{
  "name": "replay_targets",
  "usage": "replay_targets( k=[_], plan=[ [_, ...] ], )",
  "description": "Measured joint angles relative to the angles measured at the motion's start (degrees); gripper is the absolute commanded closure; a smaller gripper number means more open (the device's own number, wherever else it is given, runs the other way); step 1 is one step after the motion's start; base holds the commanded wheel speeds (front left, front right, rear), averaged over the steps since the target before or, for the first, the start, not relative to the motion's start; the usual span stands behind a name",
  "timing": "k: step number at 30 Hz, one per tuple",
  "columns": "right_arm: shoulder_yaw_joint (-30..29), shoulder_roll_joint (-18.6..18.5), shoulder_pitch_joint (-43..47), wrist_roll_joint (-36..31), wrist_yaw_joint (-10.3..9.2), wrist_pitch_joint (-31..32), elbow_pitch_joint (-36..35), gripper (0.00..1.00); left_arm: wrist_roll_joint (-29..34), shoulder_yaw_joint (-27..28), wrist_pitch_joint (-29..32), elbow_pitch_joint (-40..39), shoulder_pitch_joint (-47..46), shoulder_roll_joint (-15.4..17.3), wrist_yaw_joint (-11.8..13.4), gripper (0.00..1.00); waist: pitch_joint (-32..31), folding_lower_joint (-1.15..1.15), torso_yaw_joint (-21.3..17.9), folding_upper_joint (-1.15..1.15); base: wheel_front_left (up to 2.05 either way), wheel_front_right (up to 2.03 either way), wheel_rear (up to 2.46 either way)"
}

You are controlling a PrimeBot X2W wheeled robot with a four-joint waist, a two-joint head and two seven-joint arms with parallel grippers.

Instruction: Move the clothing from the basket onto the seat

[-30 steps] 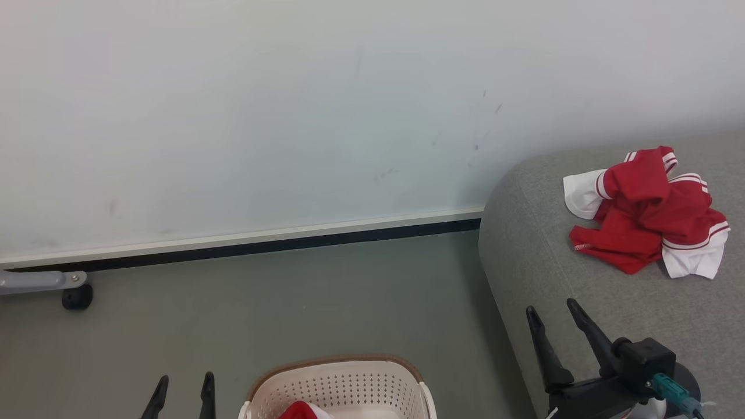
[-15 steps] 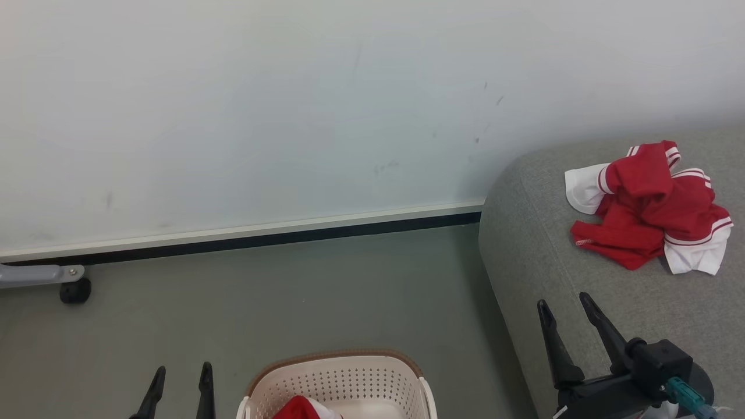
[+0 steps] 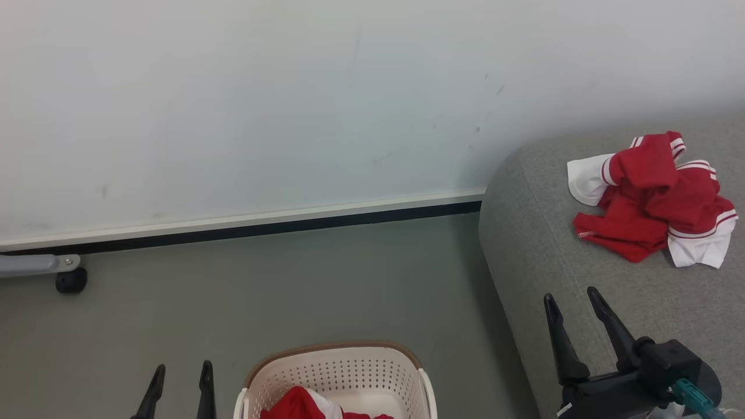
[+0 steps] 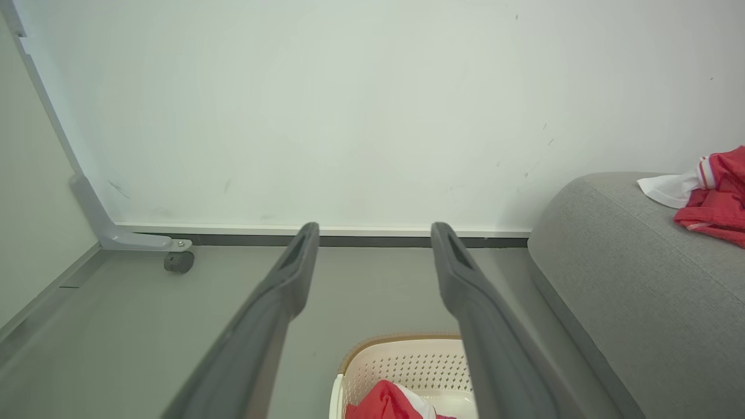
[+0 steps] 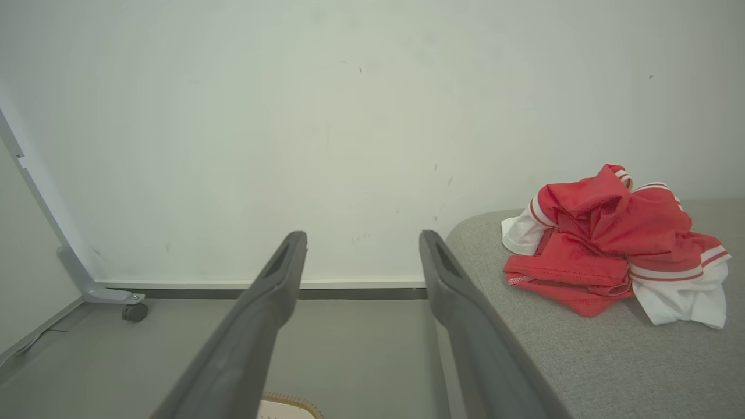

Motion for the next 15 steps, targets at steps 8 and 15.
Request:
replay_targets(
  k=[8,15],
  plan=[
    [-1.69,0.08,-0.09,-0.64,0.0,0.0,-2.56,0.0,0.8,-0.99,0.0,0.02,-0.67,-0.16,0.01,0.0,3.22,0.0,-0.17,0.0,0.0,0.0,0.0],
    [-4.87,0.41,-0.75,-1.93,-0.16,0.0,-3.77,0.0,2.45,-4.57,1.53,2.86,-5.92,-1.45,-0.59,0.0,8.1,0.01,-0.52,0.0,0.0,0.0,0.0]
  ],
)
